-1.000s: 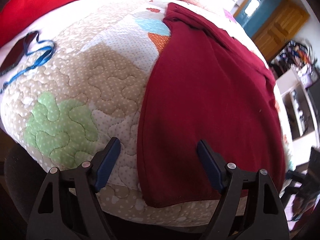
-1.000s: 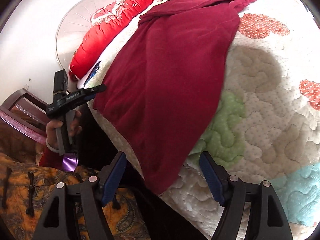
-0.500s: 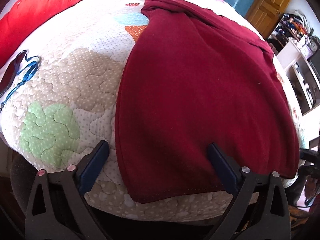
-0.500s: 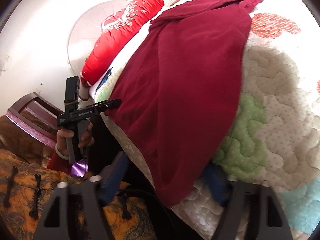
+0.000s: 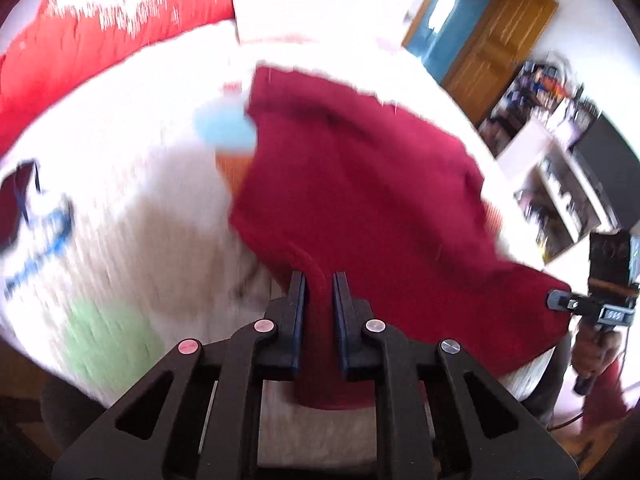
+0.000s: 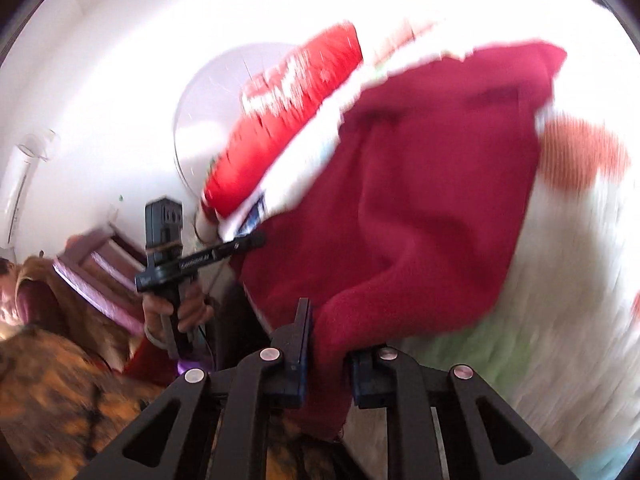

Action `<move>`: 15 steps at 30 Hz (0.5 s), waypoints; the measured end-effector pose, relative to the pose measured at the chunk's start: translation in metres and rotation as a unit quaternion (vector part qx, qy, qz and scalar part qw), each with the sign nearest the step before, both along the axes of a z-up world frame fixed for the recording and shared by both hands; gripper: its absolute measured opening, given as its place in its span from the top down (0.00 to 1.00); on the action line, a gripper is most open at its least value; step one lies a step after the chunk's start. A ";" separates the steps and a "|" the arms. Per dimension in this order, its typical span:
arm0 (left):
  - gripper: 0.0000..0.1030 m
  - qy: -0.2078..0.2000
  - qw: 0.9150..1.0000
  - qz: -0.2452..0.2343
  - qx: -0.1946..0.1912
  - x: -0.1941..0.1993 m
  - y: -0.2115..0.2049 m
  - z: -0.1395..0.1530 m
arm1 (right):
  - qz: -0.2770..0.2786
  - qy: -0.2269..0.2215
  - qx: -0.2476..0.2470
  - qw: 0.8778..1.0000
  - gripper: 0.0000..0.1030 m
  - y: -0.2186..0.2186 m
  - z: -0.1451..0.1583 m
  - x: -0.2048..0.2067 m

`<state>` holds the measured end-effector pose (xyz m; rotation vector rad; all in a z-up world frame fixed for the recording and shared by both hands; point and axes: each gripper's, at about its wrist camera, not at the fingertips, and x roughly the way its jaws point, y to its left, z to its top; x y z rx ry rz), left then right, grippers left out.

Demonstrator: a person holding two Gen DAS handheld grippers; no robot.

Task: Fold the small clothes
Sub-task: 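Grasp the sweatshirt hem with both grippers and lift it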

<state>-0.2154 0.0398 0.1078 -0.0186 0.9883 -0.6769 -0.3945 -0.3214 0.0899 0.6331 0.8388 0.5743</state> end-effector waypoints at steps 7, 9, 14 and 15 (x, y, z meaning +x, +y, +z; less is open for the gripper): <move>0.92 -0.093 0.996 0.010 -0.008 0.067 -0.041 0.053 | -0.087 -0.088 0.009 0.992 0.88 -0.053 0.047 0.066; 0.92 -0.088 0.996 0.010 -0.004 0.085 -0.051 0.057 | -0.112 -0.092 0.001 0.989 0.88 -0.067 0.052 0.094; 0.91 -0.034 0.999 0.017 -0.024 0.096 -0.055 0.045 | -0.144 -0.077 0.007 0.987 0.88 -0.084 0.051 0.134; 0.91 -0.012 0.999 0.017 -0.026 0.094 -0.051 0.037 | -0.144 -0.075 0.002 0.987 0.88 -0.084 0.050 0.137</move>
